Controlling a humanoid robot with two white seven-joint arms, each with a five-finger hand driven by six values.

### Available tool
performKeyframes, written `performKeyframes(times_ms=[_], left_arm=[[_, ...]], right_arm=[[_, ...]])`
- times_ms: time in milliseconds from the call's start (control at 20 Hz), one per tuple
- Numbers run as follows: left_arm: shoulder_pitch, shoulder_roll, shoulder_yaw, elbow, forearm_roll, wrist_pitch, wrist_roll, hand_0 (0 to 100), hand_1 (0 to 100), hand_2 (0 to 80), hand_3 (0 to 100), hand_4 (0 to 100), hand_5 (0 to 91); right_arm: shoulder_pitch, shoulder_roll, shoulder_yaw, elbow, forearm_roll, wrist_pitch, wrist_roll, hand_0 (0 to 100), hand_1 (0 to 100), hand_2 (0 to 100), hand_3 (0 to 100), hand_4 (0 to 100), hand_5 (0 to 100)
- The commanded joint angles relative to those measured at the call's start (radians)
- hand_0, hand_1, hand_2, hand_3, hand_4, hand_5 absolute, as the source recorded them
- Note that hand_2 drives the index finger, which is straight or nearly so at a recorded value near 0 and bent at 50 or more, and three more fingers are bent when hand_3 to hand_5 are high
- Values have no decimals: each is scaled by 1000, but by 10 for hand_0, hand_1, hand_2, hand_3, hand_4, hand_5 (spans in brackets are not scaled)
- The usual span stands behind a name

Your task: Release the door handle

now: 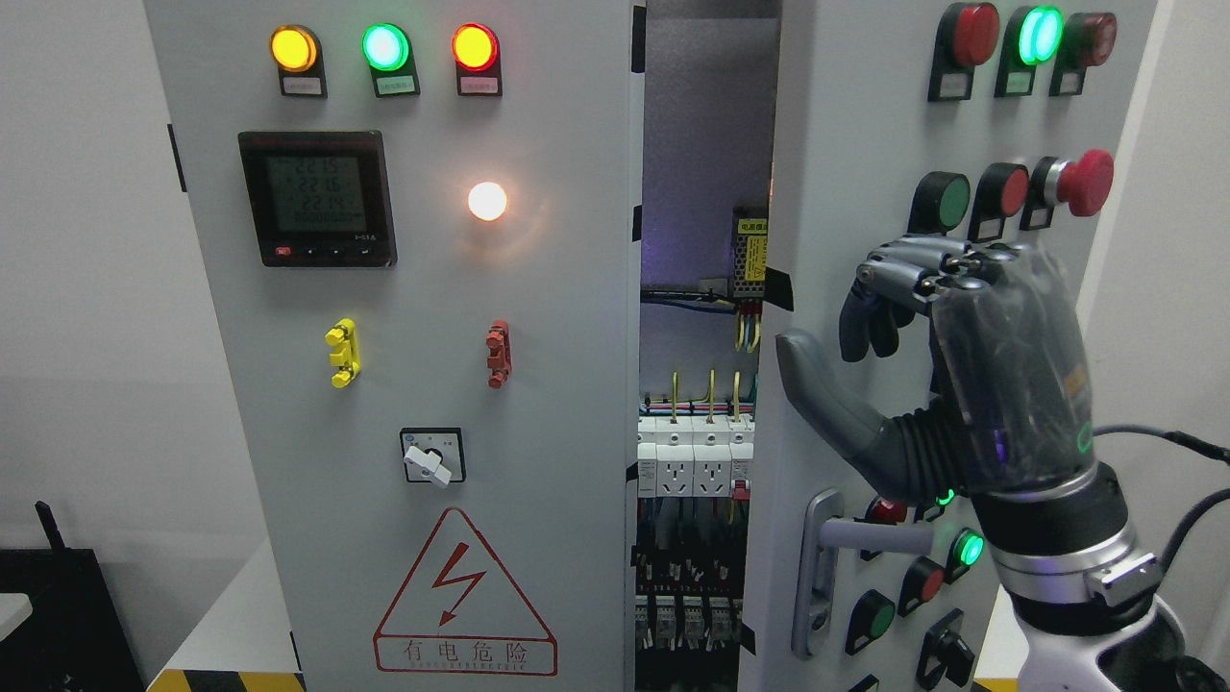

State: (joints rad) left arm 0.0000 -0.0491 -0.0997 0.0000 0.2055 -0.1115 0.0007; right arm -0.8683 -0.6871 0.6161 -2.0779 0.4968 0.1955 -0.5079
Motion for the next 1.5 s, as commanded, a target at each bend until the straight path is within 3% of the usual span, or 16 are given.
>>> performKeyframes(times_ms=[0,350,501,701,951,1152,1452], left_arm=[[31,0,0,-31,0,0,1,120,389,0,0,0,0],[31,0,0,-31,0,0,1,120,389,0,0,0,0],[31,0,0,-31,0,0,1,120,389,0,0,0,0],[31,0,0,-31,0,0,1,120,389,0,0,0,0],[31,0,0,-31,0,0,1,120,389,0,0,0,0],[31,0,0,-31,-1,0,1,120,389,0,0,0,0],[31,0,0,-31,0,0,1,120,389,0,0,0,0]], right_arm=[[64,6,-186,-8,35,-43,0,470,255,832,1000,1000,1000],[159,-5,-367,-8,45,-105,0,471,254,830,1000,1000,1000],[242,-8,-485,-8,45,-108,-3,472,254,830,1000,1000,1000],[379,15,-660,-2,45,-100,-6,473,254,825,1000,1000,999],[553,96,-858,24,48,-96,-8,475,254,817,1000,982,999],[721,201,-985,59,48,-96,-4,477,254,787,1000,963,996],[919,359,-1079,182,34,-119,9,488,249,737,1000,942,986]])
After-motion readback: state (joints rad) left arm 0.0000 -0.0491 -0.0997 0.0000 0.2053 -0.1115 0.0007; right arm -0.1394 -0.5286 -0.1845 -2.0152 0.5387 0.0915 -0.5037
